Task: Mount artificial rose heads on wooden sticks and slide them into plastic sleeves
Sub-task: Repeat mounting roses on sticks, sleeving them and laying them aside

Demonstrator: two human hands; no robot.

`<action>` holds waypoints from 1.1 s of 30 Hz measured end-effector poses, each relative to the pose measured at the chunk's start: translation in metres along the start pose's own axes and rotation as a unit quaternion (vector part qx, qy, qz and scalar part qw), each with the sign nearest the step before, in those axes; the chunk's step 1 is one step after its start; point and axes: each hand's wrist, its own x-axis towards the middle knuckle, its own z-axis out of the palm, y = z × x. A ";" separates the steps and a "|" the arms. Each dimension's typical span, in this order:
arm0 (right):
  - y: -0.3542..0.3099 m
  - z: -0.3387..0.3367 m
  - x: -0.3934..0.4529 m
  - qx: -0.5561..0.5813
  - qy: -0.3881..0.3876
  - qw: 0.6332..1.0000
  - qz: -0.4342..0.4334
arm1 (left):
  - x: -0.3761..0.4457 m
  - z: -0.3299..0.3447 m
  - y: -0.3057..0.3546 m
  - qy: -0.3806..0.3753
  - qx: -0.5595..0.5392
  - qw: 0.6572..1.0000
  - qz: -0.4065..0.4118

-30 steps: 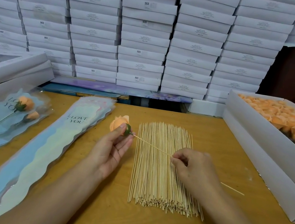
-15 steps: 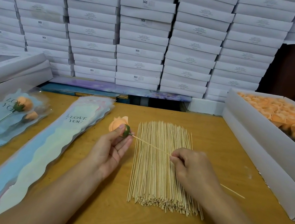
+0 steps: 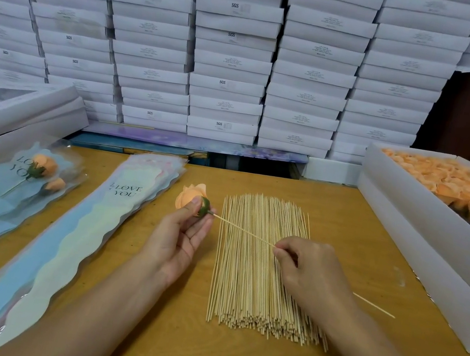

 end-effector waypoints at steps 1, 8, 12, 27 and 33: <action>-0.001 -0.001 0.000 0.004 0.005 1.000 0.003 | 0.000 0.000 0.000 0.001 -0.001 1.000 0.002; -0.001 -0.005 -0.001 0.005 0.018 0.999 0.032 | -0.002 0.003 -0.003 0.000 0.000 1.000 0.010; 0.000 -0.006 -0.001 -0.016 0.019 0.999 0.031 | -0.002 0.002 -0.004 0.003 0.002 1.000 0.003; 0.002 -0.001 -0.001 -0.057 0.035 0.997 0.023 | -0.004 0.002 -0.003 0.014 0.009 1.000 0.001; 0.004 0.000 -0.002 -0.063 0.037 0.997 0.020 | -0.003 0.002 -0.005 0.020 0.011 1.000 0.000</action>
